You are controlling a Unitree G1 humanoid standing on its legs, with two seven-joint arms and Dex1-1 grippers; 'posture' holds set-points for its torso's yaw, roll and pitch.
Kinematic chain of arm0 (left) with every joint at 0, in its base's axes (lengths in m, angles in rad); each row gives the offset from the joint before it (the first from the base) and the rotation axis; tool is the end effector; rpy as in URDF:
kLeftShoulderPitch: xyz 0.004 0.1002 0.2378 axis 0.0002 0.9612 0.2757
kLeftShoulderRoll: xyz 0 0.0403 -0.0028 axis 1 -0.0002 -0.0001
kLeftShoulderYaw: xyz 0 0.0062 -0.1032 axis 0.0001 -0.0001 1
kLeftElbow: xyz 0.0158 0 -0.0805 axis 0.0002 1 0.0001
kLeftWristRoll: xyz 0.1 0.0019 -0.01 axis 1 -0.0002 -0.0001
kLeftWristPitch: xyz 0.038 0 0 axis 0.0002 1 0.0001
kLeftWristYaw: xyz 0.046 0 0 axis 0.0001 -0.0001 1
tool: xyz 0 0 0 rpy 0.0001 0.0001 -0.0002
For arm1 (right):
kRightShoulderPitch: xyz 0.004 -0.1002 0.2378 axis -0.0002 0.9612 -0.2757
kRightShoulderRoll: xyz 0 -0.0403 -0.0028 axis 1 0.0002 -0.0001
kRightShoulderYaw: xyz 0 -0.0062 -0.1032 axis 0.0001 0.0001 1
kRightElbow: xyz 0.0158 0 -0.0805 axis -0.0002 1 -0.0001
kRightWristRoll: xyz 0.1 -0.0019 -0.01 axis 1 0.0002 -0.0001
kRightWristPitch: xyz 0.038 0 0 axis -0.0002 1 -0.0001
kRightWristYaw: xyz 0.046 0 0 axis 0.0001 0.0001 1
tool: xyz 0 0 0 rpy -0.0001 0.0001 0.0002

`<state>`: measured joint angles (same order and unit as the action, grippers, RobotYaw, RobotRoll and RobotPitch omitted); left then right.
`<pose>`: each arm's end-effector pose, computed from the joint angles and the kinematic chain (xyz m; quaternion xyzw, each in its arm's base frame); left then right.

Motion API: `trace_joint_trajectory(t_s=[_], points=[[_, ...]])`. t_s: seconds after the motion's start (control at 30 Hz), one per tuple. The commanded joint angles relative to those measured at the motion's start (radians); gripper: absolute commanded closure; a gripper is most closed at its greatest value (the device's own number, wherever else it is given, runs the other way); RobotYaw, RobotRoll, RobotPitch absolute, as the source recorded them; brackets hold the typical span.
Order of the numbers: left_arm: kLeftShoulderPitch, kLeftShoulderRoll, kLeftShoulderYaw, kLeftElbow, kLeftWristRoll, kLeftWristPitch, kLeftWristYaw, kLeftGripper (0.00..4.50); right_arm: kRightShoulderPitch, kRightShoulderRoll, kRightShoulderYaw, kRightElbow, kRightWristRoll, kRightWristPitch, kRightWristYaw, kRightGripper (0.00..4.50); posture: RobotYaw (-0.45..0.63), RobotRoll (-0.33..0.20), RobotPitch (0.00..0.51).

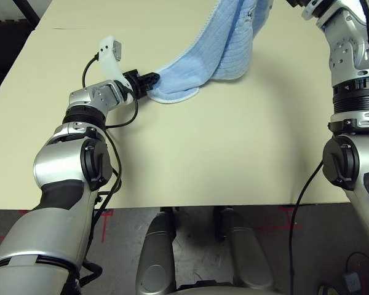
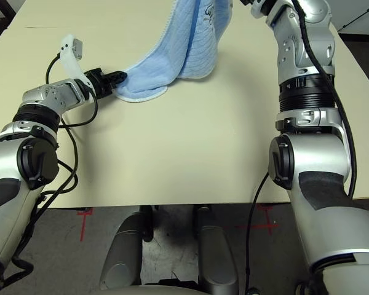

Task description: Fold the towel and set it aside.

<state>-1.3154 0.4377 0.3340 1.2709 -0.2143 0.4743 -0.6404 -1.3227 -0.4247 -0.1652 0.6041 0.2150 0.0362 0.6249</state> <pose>0.3719 0.2233 0.2142 -0.1754 0.1211 -0.2303 0.9495 0.3370 -0.1889 0.3452 -0.1118 -0.3353 0.2720 0.8950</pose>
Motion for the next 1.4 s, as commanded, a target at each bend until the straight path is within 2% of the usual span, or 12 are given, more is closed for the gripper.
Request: trace_joint_trajectory(t_s=[0.03,0.3,0.53,0.6,0.67,0.83,0.9,1.0,1.13,1.23,1.3,1.4], points=[[0.011,0.003,-0.001,0.013,-0.001,0.012,0.008,4.47,0.012,-0.009,0.003,-0.027,0.006,0.004,-0.001,4.50,-0.04,0.000,0.303],[-0.009,0.033,-0.038,-0.017,0.029,-0.006,-0.008,4.47,0.030,-0.024,-0.011,0.006,0.004,-0.006,-0.005,4.50,-0.02,0.000,0.306],[-0.047,0.167,-0.152,-0.159,0.113,-0.145,-0.063,4.47,0.119,-0.123,-0.097,0.145,0.049,0.023,-0.004,4.50,0.03,0.000,0.312],[-0.060,0.204,-0.161,-0.198,0.117,-0.171,-0.070,4.47,0.124,-0.149,-0.130,0.201,0.088,0.112,0.012,4.50,0.05,0.000,0.312],[-0.082,0.237,-0.174,-0.214,0.133,-0.220,-0.061,4.47,0.124,-0.177,-0.156,0.232,0.147,0.310,0.060,4.50,0.06,0.000,0.311],[-0.163,0.277,-0.158,-0.185,0.117,-0.230,-0.084,4.47,0.127,-0.277,-0.132,0.258,0.192,0.708,0.159,4.50,0.07,0.000,0.311],[-0.183,0.288,-0.157,-0.168,0.100,-0.162,-0.149,4.47,0.107,-0.312,-0.128,0.283,0.197,0.771,0.202,4.50,0.07,0.000,0.312],[-0.198,0.304,-0.182,-0.162,0.070,0.049,-0.363,4.47,0.110,-0.388,-0.033,0.266,0.194,0.852,0.447,4.50,0.06,0.000,0.319],[-0.147,0.309,-0.251,-0.144,0.123,0.071,-0.458,4.47,0.108,-0.413,0.070,0.311,0.104,0.759,0.534,4.50,0.06,0.000,0.320],[-0.139,0.281,-0.231,-0.082,0.147,-0.019,-0.249,4.47,0.095,-0.363,0.103,0.369,-0.004,0.491,0.377,4.50,0.06,0.000,0.320],[-0.137,0.258,-0.227,-0.053,0.189,-0.208,-0.001,4.47,0.078,-0.320,0.101,0.419,-0.076,0.221,0.188,4.50,0.05,0.000,0.319],[-0.154,0.233,-0.219,-0.024,0.213,-0.428,0.165,4.47,0.022,-0.257,0.020,0.485,-0.057,-0.048,0.032,4.50,0.05,0.000,0.318]])
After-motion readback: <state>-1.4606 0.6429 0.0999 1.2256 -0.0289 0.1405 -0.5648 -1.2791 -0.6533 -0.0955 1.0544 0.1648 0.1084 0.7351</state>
